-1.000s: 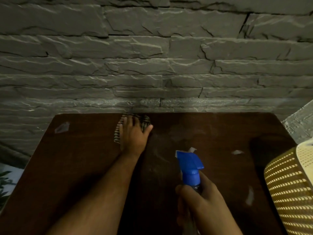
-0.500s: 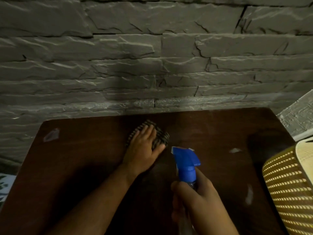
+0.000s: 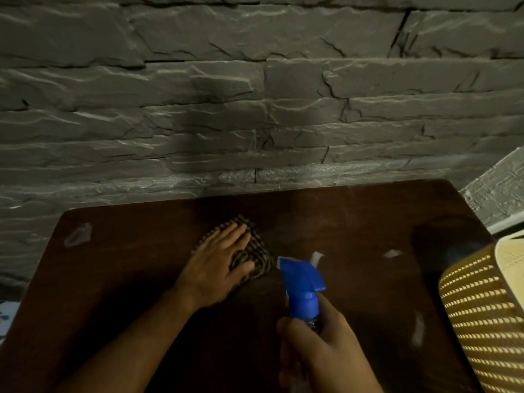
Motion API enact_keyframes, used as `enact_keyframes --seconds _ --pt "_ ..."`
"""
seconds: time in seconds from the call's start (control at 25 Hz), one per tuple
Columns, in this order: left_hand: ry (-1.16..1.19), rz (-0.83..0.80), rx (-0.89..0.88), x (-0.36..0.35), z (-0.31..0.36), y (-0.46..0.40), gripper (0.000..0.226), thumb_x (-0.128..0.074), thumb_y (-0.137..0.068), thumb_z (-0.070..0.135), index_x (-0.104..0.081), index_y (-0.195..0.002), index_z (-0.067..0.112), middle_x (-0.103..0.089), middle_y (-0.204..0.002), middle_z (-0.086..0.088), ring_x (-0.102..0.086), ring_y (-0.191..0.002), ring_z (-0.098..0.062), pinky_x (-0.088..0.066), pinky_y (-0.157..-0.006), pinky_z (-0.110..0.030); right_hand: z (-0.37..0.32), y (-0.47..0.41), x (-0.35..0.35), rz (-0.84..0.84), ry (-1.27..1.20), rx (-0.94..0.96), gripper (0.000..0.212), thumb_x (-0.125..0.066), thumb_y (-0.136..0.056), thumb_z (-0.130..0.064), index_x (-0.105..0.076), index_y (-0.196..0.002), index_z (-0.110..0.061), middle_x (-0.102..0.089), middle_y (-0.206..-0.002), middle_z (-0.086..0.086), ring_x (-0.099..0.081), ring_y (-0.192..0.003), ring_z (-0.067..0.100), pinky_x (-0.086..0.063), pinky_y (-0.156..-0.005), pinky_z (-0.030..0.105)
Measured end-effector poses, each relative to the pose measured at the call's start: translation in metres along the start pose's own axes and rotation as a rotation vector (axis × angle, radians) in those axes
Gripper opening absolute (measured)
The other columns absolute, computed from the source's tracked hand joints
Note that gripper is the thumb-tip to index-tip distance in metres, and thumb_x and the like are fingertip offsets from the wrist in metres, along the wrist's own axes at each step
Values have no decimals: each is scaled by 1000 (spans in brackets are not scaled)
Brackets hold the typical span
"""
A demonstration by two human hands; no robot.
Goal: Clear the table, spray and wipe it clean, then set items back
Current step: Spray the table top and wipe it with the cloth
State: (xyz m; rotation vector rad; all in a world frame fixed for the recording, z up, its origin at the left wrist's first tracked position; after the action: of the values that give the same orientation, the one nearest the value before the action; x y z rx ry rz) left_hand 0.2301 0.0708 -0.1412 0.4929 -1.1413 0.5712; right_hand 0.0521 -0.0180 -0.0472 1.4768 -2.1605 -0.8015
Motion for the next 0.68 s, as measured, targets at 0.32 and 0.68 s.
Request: enact_keyframes --seconds 0.32,0.68 --pt "-13 -40 -128 -11 20 1 81 -14 -87 73 -26 -150 25 -15 -160 8 -4 -147 -6 -8 -121 -37 -1 -4 -2 -12 -26 65 26 -65 -84 -13 -61 -106 -26 -65 -69 7 -62 -59 21 -57 -59 35" --pt "-11 -21 -76 -12 18 -2 76 -23 -88 66 -31 -149 21 -20 -159 0 -11 -148 -15 -10 -120 -42 -5 -1 -5 -44 -45 108 19 -63 -87 -18 -60 -105 -22 -64 -76 5 -61 -64 20 -57 -65 38"
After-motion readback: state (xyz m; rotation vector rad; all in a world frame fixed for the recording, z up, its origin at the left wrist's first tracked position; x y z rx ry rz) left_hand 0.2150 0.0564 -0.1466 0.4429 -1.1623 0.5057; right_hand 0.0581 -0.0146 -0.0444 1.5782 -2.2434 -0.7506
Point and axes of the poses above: each hand's wrist, its own y-axis away from the middle knuckle, its own x-axis out of the back of the hand, z = x × y, the point moved 9 cm from there along -y, towards the middle knuckle
